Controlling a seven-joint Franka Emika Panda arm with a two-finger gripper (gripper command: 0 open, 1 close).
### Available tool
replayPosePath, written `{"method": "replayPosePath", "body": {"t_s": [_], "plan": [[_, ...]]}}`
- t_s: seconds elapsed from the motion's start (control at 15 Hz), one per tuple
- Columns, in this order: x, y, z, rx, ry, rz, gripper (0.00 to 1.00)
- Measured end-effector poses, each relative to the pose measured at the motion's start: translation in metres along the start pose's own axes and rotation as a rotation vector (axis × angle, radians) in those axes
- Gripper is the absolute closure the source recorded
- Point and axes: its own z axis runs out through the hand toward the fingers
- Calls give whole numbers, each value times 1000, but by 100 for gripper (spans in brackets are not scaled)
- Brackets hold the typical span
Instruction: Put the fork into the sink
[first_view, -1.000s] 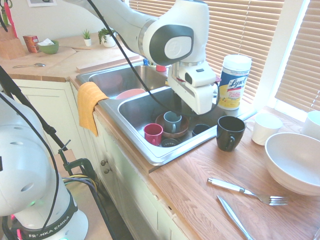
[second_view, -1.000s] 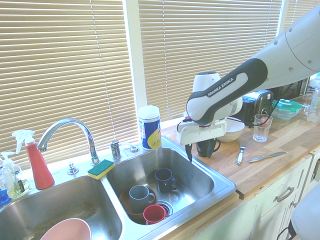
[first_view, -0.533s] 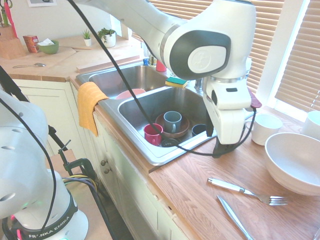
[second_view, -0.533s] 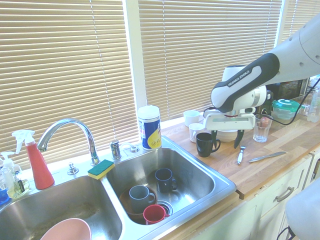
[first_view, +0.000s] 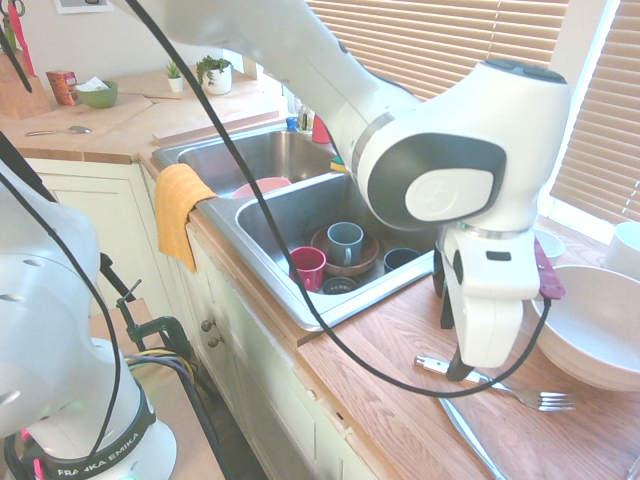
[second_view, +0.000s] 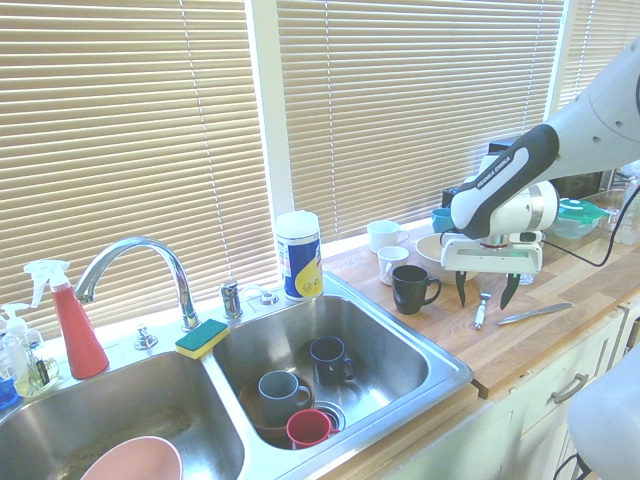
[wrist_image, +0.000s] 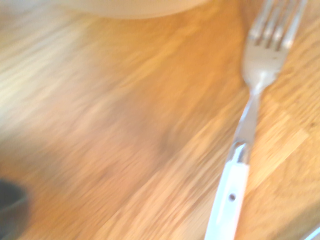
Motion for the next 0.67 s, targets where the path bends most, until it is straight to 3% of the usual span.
{"method": "replayPosePath", "body": {"t_s": [0.67], "plan": [[3,-9,18,50,-3,-40,100]]}}
